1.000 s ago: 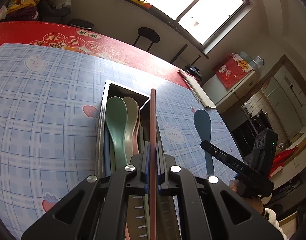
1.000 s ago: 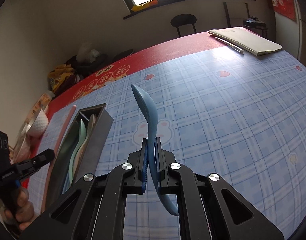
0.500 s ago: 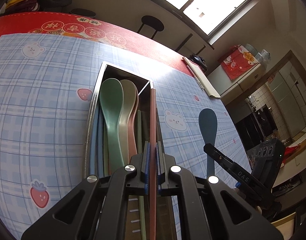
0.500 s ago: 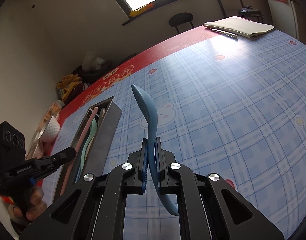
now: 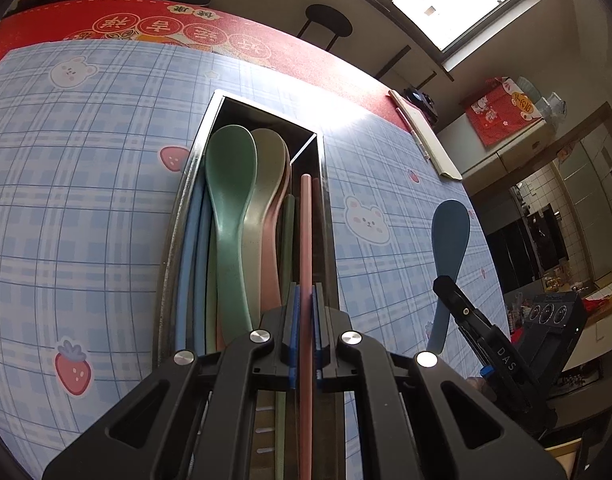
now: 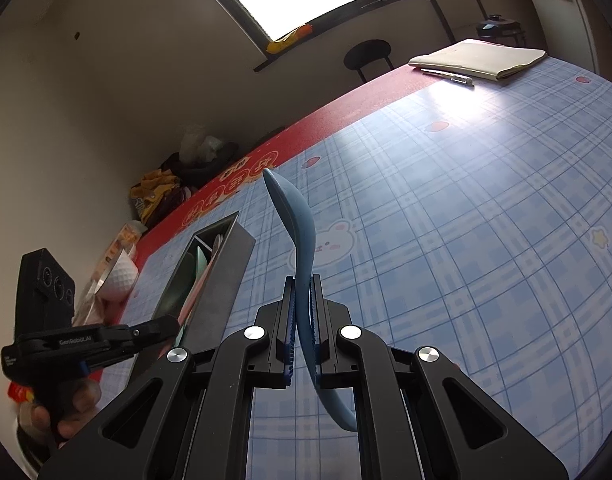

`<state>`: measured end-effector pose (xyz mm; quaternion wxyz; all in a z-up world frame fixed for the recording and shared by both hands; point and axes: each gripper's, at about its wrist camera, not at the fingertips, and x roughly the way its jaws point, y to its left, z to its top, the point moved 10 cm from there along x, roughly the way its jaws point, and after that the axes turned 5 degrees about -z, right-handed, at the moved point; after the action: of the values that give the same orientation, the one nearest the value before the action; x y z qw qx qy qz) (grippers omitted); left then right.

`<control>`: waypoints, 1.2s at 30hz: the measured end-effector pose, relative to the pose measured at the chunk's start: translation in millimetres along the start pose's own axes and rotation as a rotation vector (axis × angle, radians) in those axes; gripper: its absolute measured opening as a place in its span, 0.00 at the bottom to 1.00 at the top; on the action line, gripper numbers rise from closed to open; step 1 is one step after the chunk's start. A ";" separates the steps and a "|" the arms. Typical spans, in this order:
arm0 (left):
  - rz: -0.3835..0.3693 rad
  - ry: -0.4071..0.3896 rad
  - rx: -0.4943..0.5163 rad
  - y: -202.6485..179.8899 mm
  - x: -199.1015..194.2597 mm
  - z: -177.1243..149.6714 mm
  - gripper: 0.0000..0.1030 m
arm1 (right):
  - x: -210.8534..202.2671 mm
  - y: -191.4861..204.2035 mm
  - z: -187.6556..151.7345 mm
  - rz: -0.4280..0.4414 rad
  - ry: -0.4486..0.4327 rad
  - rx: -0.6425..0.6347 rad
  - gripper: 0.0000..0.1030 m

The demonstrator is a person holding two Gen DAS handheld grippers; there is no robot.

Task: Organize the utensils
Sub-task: 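Release the pink chopstick in the basket with the left gripper while the right gripper carries the blue spoon, then lower the blue spoon into the steel basket with the right gripper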

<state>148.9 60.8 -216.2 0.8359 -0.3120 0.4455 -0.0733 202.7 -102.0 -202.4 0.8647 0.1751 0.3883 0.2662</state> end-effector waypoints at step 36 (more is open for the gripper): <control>0.285 -0.246 0.486 13.7 -58.8 22.9 0.94 | -4.7 -22.5 -2.8 -0.069 0.049 0.109 0.06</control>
<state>130.1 105.7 -173.8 0.9355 -0.0440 0.3498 -0.0215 205.2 -122.5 -212.9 0.8527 0.2018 0.4292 0.2190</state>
